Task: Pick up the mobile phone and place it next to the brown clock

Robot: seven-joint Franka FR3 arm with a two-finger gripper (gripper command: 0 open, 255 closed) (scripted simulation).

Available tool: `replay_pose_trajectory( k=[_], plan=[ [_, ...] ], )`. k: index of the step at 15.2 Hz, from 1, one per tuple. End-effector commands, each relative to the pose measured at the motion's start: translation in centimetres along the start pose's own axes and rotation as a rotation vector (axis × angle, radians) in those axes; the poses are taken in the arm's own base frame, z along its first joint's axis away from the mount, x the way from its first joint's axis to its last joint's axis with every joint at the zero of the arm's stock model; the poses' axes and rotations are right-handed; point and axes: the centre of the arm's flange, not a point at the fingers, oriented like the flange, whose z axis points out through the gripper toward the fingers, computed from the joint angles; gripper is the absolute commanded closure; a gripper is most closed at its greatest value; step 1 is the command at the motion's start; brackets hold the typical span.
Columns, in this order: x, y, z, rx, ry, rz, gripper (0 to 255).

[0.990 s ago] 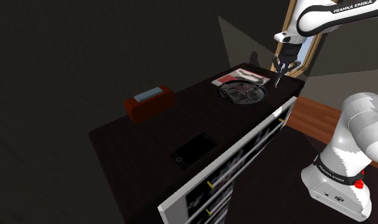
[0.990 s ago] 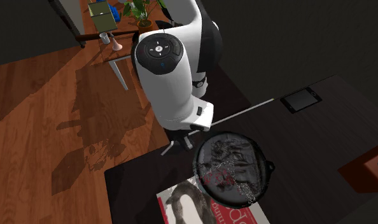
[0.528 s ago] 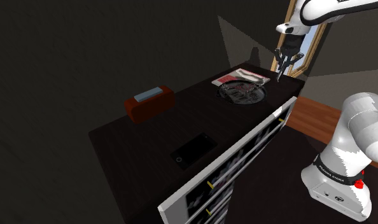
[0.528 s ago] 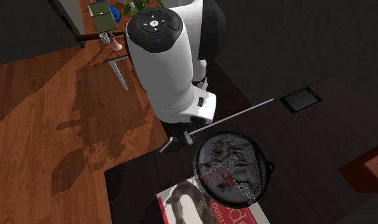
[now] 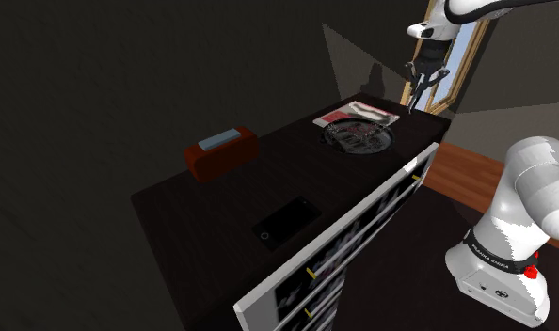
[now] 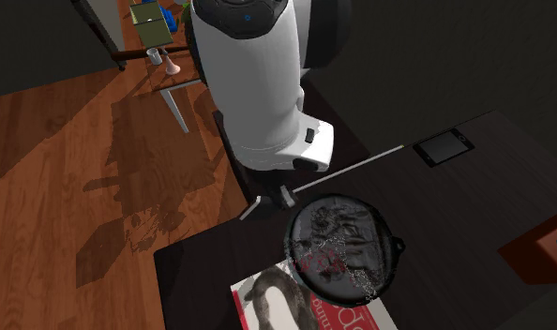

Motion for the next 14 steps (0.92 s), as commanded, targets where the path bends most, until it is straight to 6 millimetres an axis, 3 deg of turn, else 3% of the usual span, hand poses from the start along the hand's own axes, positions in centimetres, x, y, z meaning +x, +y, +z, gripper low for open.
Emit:
replay_pose_trajectory(
  k=[1,14],
  plan=[
    [2.2,1.1,0.0,0.0,0.0,0.0,255],
    [16.9,9.9,0.9,0.0,0.0,0.0,255]
  ],
)
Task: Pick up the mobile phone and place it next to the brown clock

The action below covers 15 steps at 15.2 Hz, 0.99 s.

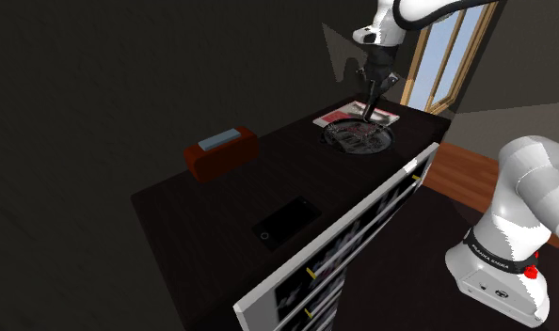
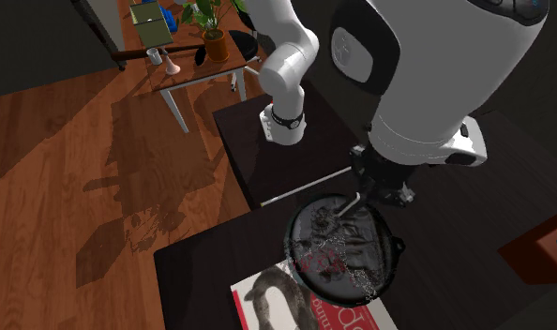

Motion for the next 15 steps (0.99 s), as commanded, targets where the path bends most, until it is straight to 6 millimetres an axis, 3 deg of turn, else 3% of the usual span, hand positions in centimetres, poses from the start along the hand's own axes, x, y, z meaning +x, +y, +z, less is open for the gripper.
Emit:
replay_pose_trajectory(
  k=[1,15],
  plan=[
    [2.3,1.2,0.4,0.0,0.001,0.001,255],
    [18.2,10.6,1.4,0.0,0.001,0.001,255]
  ],
)
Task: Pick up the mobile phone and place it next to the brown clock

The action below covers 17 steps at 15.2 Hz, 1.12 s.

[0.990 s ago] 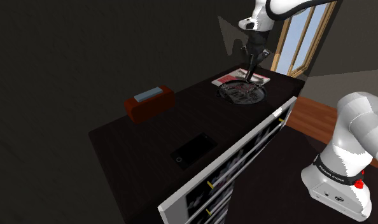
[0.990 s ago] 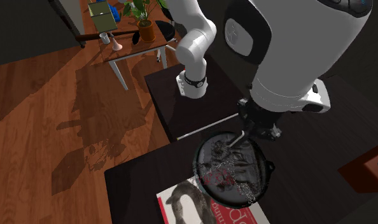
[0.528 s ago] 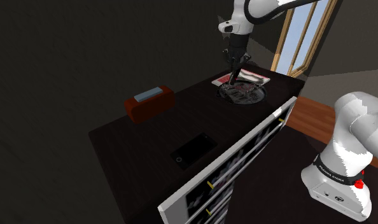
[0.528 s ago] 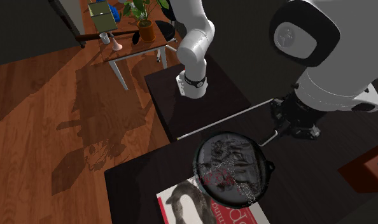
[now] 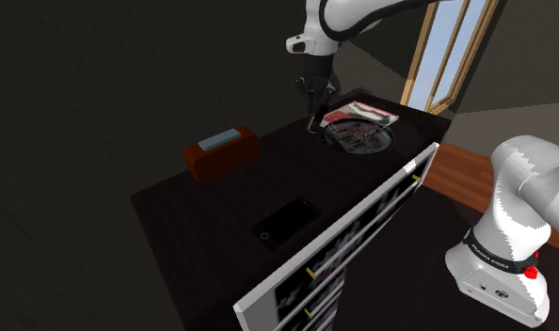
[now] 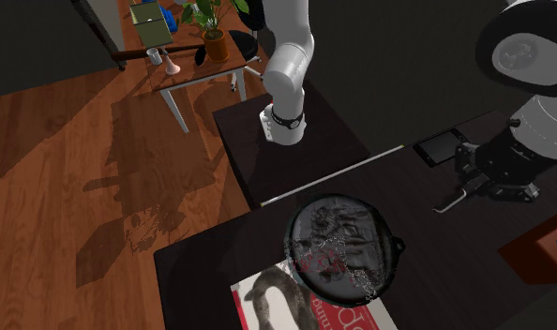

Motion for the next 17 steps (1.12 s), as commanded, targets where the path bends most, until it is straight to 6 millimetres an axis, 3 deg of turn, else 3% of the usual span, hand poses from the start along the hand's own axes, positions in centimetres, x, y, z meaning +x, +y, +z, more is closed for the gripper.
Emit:
replay_pose_trajectory(
  k=[1,8,17],
  plan=[
    [2.3,1.3,0.4,0.0,0.0,0.0,255],
    [10.3,6.1,0.9,0.0,0.0,0.0,255],
    [10.2,5.9,5.7,0.0,0.0,0.0,255]
  ],
)
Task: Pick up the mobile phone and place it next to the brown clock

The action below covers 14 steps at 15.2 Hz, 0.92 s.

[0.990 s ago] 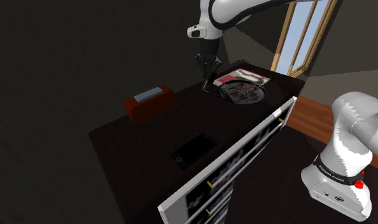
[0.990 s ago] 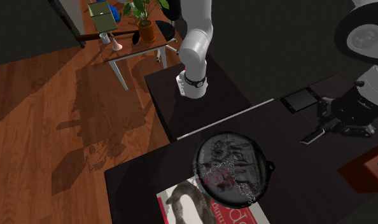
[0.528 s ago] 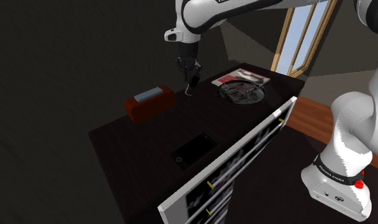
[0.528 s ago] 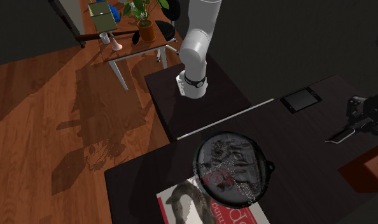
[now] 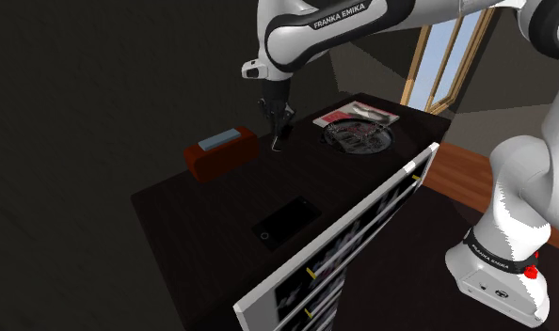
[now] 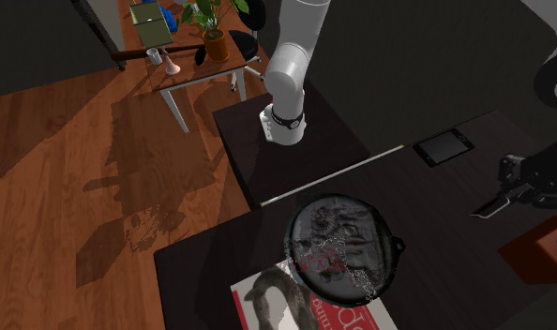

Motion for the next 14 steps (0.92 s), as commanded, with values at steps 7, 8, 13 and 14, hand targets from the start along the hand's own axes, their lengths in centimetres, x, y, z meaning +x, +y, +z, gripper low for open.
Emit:
replay_pose_trajectory(
  k=[7,8,13,14],
  plan=[
    [-0.1,-0.3,4.2,-0.001,0.0,0.0,255],
    [-0.1,-0.4,4.7,-0.001,0.0,0.0,255],
    [-0.2,-0.5,7.3,-0.001,0.0,0.0,255],
    [-0.2,-0.5,7.9,-0.001,0.0,0.0,255]
  ],
)
